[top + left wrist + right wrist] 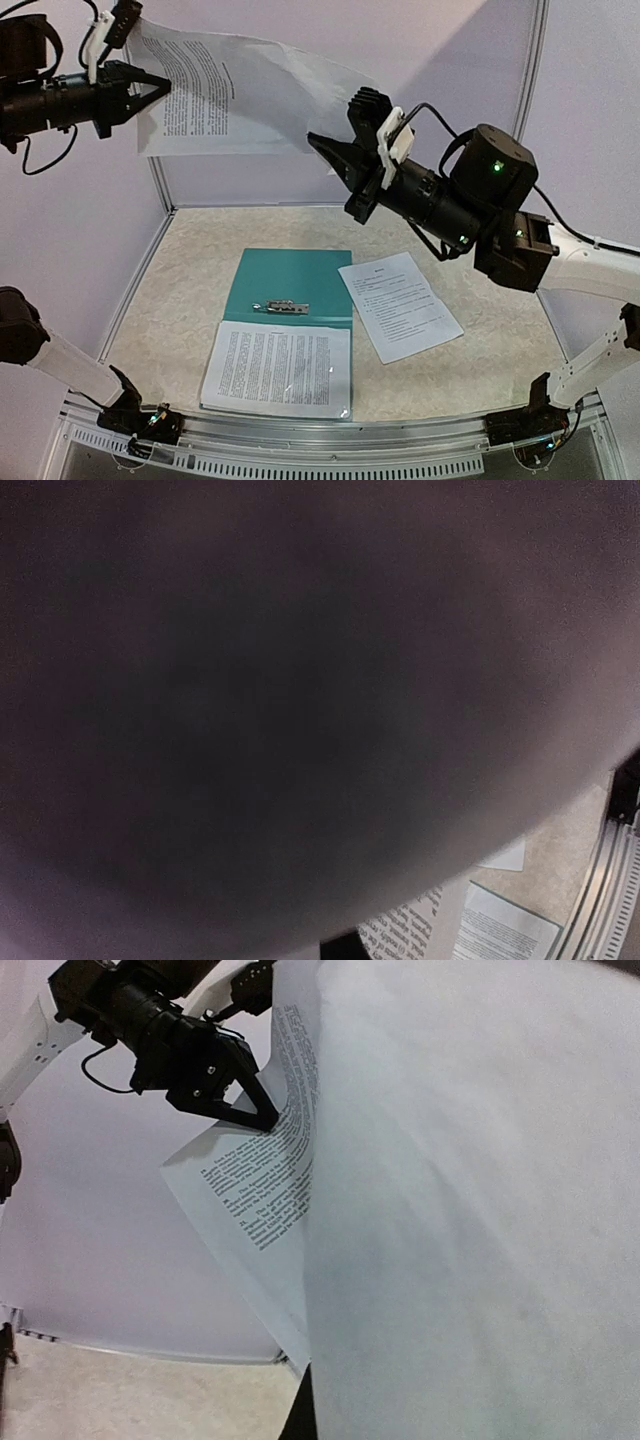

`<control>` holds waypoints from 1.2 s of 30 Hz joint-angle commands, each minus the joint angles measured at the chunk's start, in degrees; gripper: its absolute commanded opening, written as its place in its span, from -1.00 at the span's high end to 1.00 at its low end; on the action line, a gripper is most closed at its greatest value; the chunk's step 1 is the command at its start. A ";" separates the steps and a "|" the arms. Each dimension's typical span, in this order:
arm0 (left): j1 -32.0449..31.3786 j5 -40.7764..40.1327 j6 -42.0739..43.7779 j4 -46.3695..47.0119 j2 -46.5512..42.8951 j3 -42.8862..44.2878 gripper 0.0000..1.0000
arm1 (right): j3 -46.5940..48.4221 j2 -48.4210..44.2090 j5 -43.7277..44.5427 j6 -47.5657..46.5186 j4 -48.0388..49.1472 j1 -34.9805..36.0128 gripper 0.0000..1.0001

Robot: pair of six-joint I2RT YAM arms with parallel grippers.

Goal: Put the files into the folder
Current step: Clamp the file at the center of the board.

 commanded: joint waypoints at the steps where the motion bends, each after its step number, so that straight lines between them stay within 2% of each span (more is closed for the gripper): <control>1: 10.03 15.65 -3.52 4.20 0.04 -10.46 1.00 | 4.50 -0.85 -4.86 14.59 -21.57 -4.40 1.00; 4: 14.02 22.78 -4.80 8.43 -0.31 -19.87 1.00 | 6.42 1.20 -10.11 19.06 -28.66 -7.66 1.00; 8: 16.63 25.94 -5.70 13.65 -0.27 -32.19 1.00 | 7.42 4.87 -14.95 25.64 -32.41 -13.26 1.00; 13: 19.51 26.89 -4.72 20.08 1.41 -43.02 1.00 | 8.80 12.45 -24.12 33.59 -34.06 -21.22 1.00; 17: 20.66 26.21 -2.24 25.79 4.97 -50.01 1.00 | 12.76 21.33 -30.90 33.95 -37.42 -25.91 1.00; 20: 21.89 25.56 -1.41 31.47 8.49 -55.18 1.00 | 13.33 27.64 -34.16 35.65 -35.53 -28.87 1.00; 23: 22.87 25.21 0.33 34.71 13.92 -57.29 1.00 | 15.04 32.99 -36.80 37.81 -33.28 -30.91 0.99; 30: 24.69 26.20 1.35 38.43 26.87 -55.31 1.00 | 22.52 46.01 -40.98 38.70 -35.63 -33.83 1.00; 36: 25.08 25.77 2.37 38.07 33.63 -55.01 1.00 | 23.15 50.74 -44.63 41.58 -36.20 -36.58 1.00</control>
